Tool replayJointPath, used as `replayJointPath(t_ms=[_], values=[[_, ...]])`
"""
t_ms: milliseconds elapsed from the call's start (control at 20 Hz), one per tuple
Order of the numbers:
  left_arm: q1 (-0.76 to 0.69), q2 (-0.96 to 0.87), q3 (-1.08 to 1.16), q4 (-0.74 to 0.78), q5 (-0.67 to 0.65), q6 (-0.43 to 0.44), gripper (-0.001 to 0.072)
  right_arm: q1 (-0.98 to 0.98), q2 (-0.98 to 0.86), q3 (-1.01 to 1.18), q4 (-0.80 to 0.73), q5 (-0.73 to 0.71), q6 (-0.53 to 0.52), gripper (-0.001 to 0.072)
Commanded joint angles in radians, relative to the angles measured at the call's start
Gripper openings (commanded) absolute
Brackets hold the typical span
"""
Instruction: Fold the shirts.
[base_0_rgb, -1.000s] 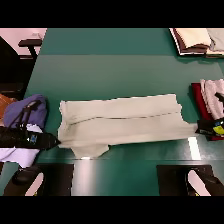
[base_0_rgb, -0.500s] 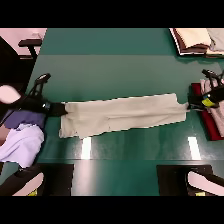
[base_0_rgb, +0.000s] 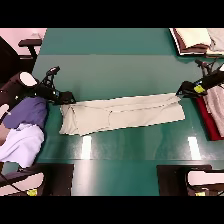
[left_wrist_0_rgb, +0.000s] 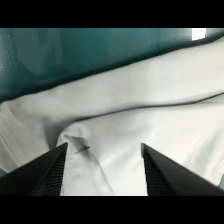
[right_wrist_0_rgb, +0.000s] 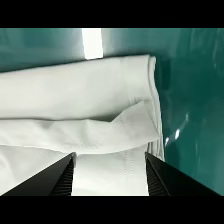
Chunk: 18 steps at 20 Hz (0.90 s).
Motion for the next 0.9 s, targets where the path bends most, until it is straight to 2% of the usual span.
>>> replayJointPath(t_ms=[0,50,100,150,350,600,650,700,800,850], values=[[0.0,-0.013,0.07,-0.04,-0.061,-0.009,0.0548,-0.086,0.011,0.0,0.075,0.049,-0.094,0.0517],[0.0,-0.01,0.073,-0.074,-0.063,-0.009,0.0467,-0.128,0.028,-0.038,0.077,0.049,-0.11,0.0553],[0.0,-0.01,0.073,-0.115,-0.061,-0.005,0.0219,-0.172,0.037,-0.077,0.083,0.047,-0.123,0.0601],[0.0,-0.01,0.073,-0.157,-0.056,0.02,0.0031,-0.217,0.035,-0.115,0.086,0.047,-0.13,0.0607],[0.0,-0.011,0.073,-0.249,-0.021,0.025,0.0034,-0.321,-0.031,-0.238,0.22,0.037,-0.214,0.0608],[-0.081,-0.011,0.073,-0.258,0.032,0.015,0.0027,-0.246,-0.139,-0.25,0.342,0.02,-0.243,0.0604],[-0.12,-0.011,0.073,-0.257,0.066,0.014,0.0027,-0.22,-0.145,-0.249,0.346,-0.003,-0.243,0.0579],[-0.155,-0.011,0.073,-0.257,0.104,0.011,0.0027,-0.198,-0.144,-0.249,0.341,-0.026,-0.249,0.0489],[-0.227,-0.014,0.073,-0.257,0.177,-0.017,0.0027,-0.171,-0.143,-0.237,0.342,-0.032,-0.269,0.0124],[-0.264,-0.026,0.073,-0.257,0.2,-0.037,0.0027,-0.166,-0.142,-0.218,0.343,-0.01,-0.274,0.0019]])
